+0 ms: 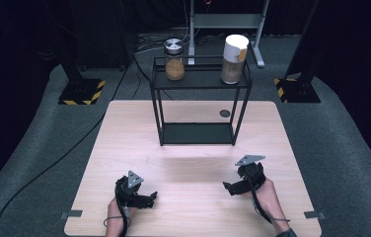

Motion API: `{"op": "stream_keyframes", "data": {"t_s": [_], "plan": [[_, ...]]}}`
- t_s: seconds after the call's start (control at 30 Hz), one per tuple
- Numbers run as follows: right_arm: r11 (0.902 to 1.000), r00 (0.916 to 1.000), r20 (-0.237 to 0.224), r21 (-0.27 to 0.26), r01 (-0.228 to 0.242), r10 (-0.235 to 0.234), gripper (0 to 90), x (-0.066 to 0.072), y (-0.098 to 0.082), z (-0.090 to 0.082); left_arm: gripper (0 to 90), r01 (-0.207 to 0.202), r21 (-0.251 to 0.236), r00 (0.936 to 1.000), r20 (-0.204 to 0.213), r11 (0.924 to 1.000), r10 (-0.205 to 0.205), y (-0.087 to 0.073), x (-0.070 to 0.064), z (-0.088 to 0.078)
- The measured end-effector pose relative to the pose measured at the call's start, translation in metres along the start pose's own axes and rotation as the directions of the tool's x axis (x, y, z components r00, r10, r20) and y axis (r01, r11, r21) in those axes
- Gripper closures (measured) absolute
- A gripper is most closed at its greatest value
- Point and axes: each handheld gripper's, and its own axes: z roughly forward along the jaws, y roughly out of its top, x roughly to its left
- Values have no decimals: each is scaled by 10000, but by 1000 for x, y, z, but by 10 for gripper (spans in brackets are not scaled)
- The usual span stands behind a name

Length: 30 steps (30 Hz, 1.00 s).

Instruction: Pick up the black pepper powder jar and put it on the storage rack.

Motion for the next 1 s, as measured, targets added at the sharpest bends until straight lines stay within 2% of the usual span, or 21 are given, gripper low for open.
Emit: {"op": "stream_keyframes", "data": {"t_s": [0.1, 0.17, 0.27, 0.4, 0.73, 1.0], "plan": [[9978, 9999, 66, -653, -95, 100, 0, 5, -27, -1, 9, -1, 7, 10000, -7, 10000, 1, 0, 0, 0], [9957, 9998, 67, -906, -170, 177, 0, 7, -41, -1, 9, 9, 2, 10000, -16, 10000, -9, 0, 0, 0], [9942, 9993, 168, -1032, -302, 321, 0, 11, -55, -3, 8, 18, 4, 10000, -26, 10000, -18, 0, -1, 0], [9904, 9965, 191, -1135, -785, 811, 0, 12, -71, -2, 8, 21, 7, 10000, -25, 10000, -20, 0, -1, 0], [9829, 9927, 274, -1459, -1122, 1174, 0, 17, -86, -6, 7, 171, 1, 9997, -173, 9999, -171, 1, -5, 1], [9779, 9917, 245, -1710, -1201, 1261, 0, 16, -91, -7, 7, 105, 23, 9999, -129, 9999, -104, 1, -4, 1]]}}
